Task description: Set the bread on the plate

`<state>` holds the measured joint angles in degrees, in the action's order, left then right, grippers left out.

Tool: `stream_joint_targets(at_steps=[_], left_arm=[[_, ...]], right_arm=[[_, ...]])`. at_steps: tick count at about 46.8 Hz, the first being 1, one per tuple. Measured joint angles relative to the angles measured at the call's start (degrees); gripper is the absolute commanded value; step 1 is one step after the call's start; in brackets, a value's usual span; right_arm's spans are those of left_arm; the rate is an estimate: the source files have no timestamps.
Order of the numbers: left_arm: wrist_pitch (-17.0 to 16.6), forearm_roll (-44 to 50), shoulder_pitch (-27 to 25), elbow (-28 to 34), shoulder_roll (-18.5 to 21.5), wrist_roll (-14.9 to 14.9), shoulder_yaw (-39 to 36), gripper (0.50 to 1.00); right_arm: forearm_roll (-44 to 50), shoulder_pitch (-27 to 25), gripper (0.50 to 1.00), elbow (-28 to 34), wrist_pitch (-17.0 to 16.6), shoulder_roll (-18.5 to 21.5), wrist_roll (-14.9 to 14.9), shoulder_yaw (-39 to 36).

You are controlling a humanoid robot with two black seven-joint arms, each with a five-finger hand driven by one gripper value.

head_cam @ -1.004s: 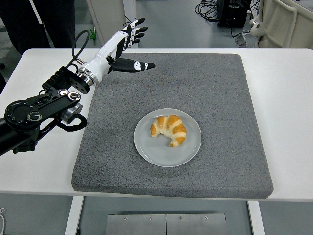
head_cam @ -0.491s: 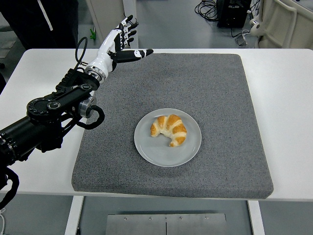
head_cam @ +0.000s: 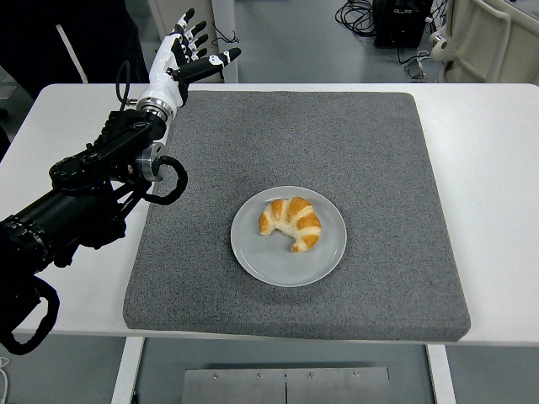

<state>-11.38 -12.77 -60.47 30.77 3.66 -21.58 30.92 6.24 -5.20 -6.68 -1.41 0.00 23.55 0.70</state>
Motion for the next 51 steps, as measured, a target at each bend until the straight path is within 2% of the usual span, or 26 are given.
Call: stream_joint_targets(at_steps=[10, 22, 29, 35, 51], left_arm=[[1.3, 3.8, 0.2, -0.6, -0.2, 0.0, 4.0, 0.966], [9.3, 8.6, 0.4, -7.8, -1.9, 0.2, 4.7, 0.966], [11.6, 8.9, 0.7, -8.7, -2.2, 0.2, 5.6, 0.966], [14.9, 10.6, 0.7, -9.4, -2.1, 0.4, 6.3, 0.966], [16.4, 13.5, 1.5, -11.8, -2.2, 0.8, 6.4, 0.966]], right_arm=[[0.0, 0.0, 1.000, 0.0, 0.0, 0.0, 0.0, 0.0], [0.0, 0.0, 1.000, -0.5, -0.2, 0.0, 0.0, 0.3], [0.0, 0.1, 1.000, 0.0, -0.1, 0.0, 0.0, 0.0], [0.0, 0.1, 1.000, 0.0, 0.0, 0.0, 0.0, 0.0], [0.0, 0.3, 1.000, 0.0, 0.0, 0.0, 0.0, -0.2]])
